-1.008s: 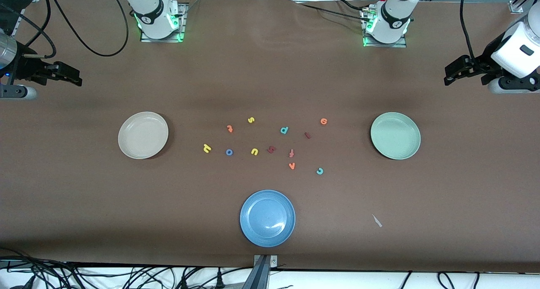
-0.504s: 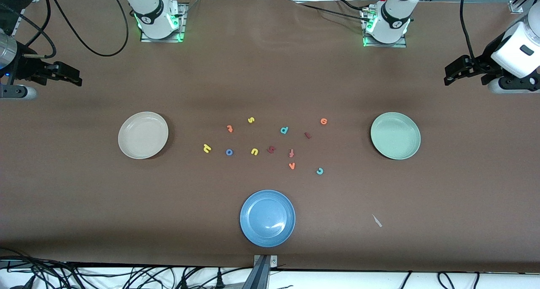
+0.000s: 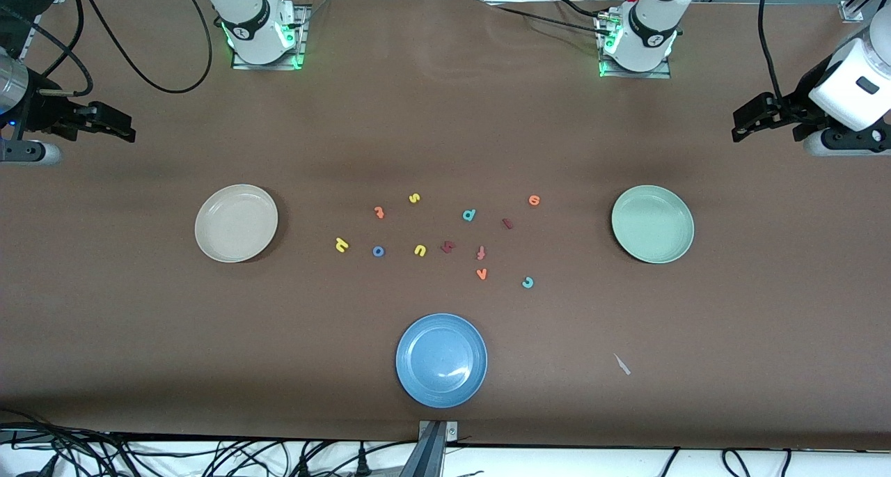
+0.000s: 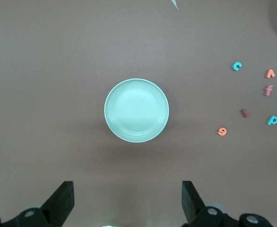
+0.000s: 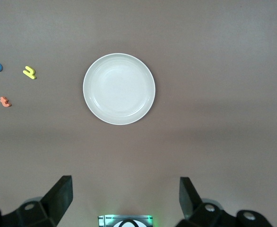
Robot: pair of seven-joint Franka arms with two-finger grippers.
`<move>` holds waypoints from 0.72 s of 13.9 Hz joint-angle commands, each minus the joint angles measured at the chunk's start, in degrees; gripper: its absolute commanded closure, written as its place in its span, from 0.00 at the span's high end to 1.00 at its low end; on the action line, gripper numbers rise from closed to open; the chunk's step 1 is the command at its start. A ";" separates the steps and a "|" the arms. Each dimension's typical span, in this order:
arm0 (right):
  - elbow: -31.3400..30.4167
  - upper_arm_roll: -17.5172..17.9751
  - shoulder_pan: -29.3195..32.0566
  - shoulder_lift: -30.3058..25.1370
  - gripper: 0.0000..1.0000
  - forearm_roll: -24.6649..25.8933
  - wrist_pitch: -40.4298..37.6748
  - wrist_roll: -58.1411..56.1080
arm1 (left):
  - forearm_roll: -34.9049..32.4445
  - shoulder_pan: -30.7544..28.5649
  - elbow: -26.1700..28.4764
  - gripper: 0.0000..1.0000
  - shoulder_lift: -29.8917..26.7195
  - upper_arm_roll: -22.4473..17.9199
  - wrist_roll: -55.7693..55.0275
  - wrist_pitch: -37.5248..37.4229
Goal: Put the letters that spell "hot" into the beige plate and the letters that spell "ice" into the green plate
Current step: 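Move the right gripper to the orange t while the left gripper reaches i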
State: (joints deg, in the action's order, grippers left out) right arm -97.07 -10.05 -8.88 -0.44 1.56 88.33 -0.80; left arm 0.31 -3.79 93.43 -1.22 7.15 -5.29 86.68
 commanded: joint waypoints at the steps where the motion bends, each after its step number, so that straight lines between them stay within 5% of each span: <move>1: 1.44 0.03 0.00 0.52 1.00 -0.95 -1.67 -0.43 | -1.28 1.85 -2.09 1.00 3.84 0.15 0.10 -0.02; 10: -0.66 1.09 -4.29 2.81 1.00 -5.08 -0.80 5.98 | -1.01 11.07 -2.72 1.00 17.90 0.06 -0.77 5.40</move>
State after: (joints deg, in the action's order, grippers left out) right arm -97.31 -8.88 -11.61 1.09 -1.87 87.26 2.77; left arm 0.32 4.17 93.01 12.19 7.59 -5.36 89.21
